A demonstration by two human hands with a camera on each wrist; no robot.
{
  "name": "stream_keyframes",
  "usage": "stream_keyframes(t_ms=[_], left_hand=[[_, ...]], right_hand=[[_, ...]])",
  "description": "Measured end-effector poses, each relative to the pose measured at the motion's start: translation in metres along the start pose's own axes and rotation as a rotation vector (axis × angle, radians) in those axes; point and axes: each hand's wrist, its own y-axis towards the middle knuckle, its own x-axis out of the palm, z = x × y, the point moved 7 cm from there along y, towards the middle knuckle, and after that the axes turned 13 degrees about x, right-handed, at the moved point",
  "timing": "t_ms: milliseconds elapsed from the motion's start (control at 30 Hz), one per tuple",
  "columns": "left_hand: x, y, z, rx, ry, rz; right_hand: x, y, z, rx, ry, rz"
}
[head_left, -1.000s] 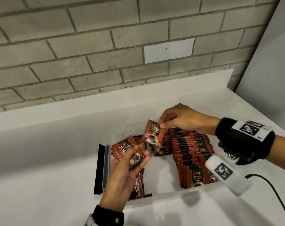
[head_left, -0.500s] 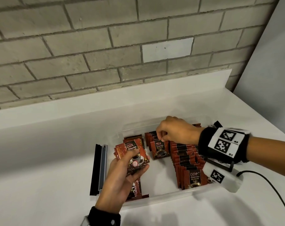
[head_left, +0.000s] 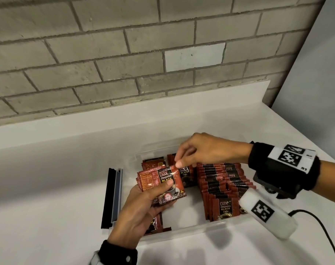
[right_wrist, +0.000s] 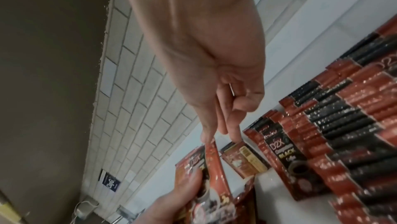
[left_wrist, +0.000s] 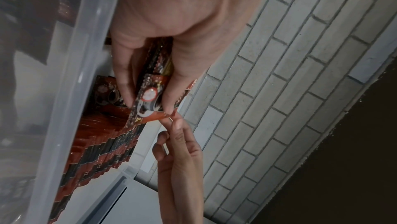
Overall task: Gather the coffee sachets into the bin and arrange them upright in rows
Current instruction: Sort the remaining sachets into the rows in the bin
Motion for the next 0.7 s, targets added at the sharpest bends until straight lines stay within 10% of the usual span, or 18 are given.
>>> stream_keyframes(t_ms=[300,700], left_hand=[[0.001,-0.002,0.003,0.001,-0.020,0.026],[-0.012,-0.001,-0.001,-0.073,-0.210,0.240]], right_hand=[[0.008,0.000,-0.001,0.034,0.079,-0.051],[0.004,0.021,0.024,0.069,-0.370,0.134]])
